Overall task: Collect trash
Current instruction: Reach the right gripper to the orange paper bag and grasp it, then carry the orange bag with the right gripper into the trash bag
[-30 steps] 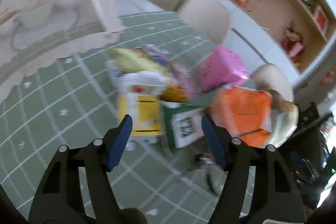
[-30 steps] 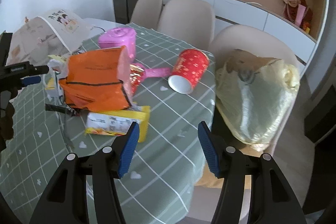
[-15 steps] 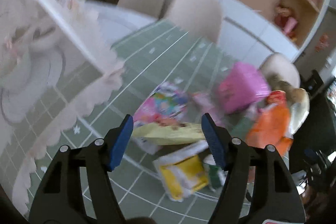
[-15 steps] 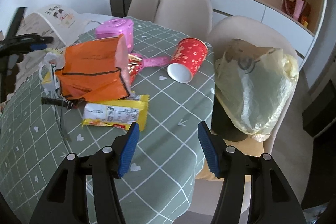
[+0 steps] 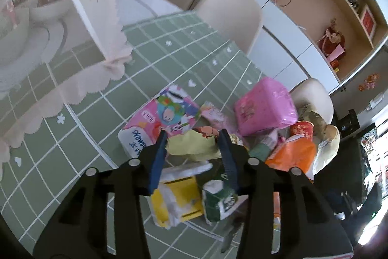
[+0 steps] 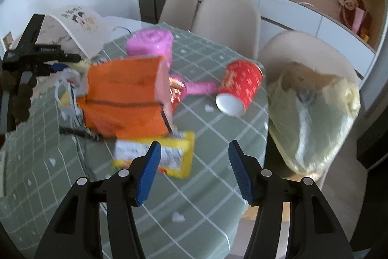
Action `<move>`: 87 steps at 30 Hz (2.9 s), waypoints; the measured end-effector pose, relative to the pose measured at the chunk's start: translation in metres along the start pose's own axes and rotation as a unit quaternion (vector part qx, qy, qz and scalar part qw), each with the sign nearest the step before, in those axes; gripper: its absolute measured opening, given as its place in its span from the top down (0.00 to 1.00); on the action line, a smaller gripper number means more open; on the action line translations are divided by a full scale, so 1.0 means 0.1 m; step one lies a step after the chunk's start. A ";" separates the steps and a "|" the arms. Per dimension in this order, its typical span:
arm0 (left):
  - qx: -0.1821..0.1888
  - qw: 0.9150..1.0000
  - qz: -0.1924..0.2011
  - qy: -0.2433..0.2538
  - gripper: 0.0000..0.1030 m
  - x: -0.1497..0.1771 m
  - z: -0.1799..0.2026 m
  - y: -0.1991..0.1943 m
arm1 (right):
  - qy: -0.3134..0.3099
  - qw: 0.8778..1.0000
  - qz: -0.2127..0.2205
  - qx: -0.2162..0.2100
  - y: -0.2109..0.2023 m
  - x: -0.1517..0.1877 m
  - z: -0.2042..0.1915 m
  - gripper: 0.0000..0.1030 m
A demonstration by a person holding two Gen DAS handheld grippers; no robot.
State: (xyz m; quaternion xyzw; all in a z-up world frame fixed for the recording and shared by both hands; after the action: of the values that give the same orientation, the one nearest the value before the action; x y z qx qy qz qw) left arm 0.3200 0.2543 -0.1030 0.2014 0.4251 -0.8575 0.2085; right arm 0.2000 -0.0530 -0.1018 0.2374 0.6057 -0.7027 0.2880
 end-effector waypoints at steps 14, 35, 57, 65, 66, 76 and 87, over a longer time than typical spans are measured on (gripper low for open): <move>-0.010 0.996 0.079 0.049 0.63 0.10 0.38 -0.60 | 0.016 0.995 -0.039 -0.085 0.69 -0.69 -0.50 0.46; -0.012 0.987 0.146 0.071 0.63 0.07 1.19 -1.01 | 0.012 0.994 0.056 -0.097 -0.11 -1.24 0.14 0.87; 0.115 0.984 0.037 0.128 0.62 -0.15 3.72 1.59 | 0.106 0.985 0.105 0.081 0.39 -1.40 3.93 0.87; 0.103 0.982 -0.046 0.153 0.61 0.18 4.14 2.81 | 0.118 0.982 0.123 0.077 0.50 -1.40 4.46 0.87; 0.097 0.982 -0.051 0.156 0.61 0.21 4.14 2.89 | 0.113 0.983 0.123 0.076 0.54 -1.40 4.45 0.87; 0.096 0.990 -0.026 0.103 0.34 0.03 3.94 2.78 | 0.068 0.994 0.080 0.020 1.09 -1.26 3.76 0.87; 0.035 0.991 0.023 0.124 0.32 0.06 3.69 2.10 | -0.013 1.000 -0.010 0.023 1.89 -0.70 3.00 0.87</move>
State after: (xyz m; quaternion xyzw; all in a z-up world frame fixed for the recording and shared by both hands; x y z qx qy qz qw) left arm 0.3639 -0.1626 -0.0362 0.3236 0.4123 -0.8352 0.1666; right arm 0.3857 -0.3597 -0.1430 0.2285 0.5880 -0.7225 0.2830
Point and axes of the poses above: each gripper's, at about its wrist camera, not at the fingertips, and y roughly the way its jaws point, z to its right, x to its underside, the point moved 7 cm from there along y, roughly the way its jaws point, and after that the axes turned 12 degrees about x, right-handed, at the moved point
